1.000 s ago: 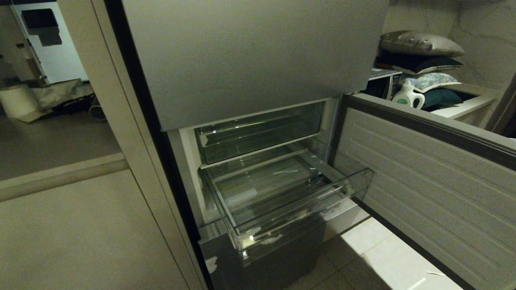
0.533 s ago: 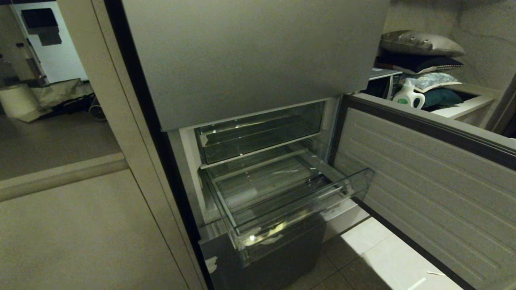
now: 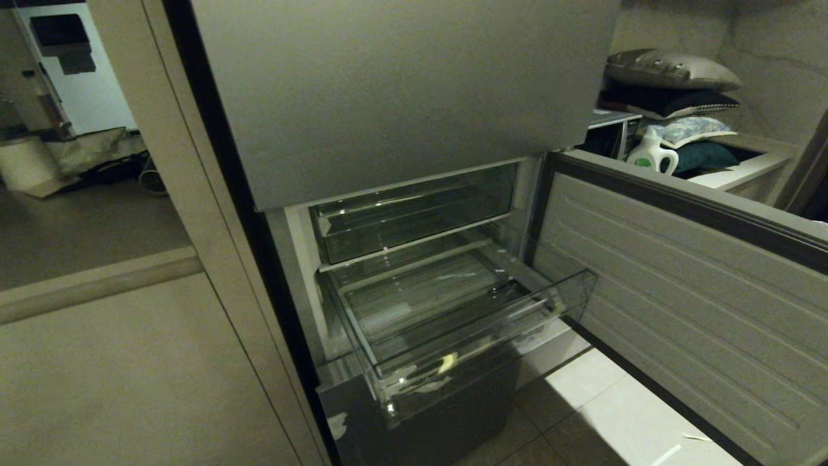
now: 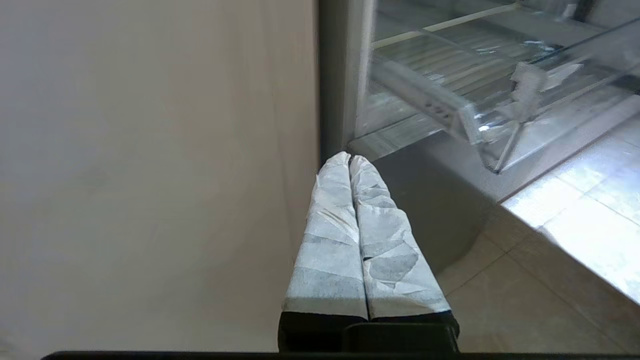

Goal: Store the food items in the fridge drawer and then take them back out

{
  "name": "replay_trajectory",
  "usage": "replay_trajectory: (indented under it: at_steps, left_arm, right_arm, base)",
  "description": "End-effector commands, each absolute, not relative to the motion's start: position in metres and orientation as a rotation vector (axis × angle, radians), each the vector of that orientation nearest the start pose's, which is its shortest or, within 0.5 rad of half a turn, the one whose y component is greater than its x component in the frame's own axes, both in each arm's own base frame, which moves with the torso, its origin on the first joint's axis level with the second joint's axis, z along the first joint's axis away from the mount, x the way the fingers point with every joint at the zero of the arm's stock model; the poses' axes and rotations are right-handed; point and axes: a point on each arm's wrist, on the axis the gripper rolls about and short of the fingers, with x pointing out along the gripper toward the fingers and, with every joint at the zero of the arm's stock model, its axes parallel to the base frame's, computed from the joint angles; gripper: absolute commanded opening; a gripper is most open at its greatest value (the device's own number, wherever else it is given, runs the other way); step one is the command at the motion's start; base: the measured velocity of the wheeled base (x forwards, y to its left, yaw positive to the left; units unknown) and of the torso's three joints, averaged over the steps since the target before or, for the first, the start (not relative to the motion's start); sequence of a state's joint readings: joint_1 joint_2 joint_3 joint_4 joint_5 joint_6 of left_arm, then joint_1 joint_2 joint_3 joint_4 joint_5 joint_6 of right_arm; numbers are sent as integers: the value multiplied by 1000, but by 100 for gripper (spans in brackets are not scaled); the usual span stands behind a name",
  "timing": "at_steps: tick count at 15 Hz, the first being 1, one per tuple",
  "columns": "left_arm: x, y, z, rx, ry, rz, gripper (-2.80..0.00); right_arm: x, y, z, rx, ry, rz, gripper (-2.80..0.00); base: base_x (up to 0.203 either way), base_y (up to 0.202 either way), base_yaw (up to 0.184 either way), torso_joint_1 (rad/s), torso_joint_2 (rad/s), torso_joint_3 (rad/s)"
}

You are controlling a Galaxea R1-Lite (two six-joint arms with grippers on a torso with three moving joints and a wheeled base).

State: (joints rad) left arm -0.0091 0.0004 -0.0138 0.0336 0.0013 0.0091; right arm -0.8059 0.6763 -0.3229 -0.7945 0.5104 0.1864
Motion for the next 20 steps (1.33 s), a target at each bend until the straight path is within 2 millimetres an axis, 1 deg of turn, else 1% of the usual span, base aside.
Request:
replay_trajectory:
  at_steps: [1,5,9,11,12,16,20]
  left_arm:
    - [-24,0,76,9,20,-8,-280]
    - [-24,0,76,9,20,-8,-280]
    - [-24,0,76,9,20,-8,-280]
    - [-24,0,76,9,20,-8,-280]
    - [-24,0,76,9,20,-8,-280]
    - [-24,0,76,9,20,-8,-280]
    - [-24,0,76,9,20,-8,-280]
  right_arm:
    - [40,-21,228,-108,-353,-198,-280]
    - [44,-21,193,-69,-248,-155,-280]
    - [47,-23,159,-2,-129,-155,-280]
    - [47,-23,150,15,-100,-157,-280]
    - [47,-23,142,25,-71,-157,-280]
    - [58,-32,121,-12,152,-155,-280]
    - [77,-48,99,84,386,-146,-280]
  base:
    - [4,-5,85,1,2,2]
    - [1,-7,164,1,2,1]
    - [1,-7,178,2,1,2]
    - [1,-8,178,1,3,1]
    - [3,-10,172,6,7,2]
    - [1,-7,133,3,2,0]
    - [0,0,0,0,0,0]
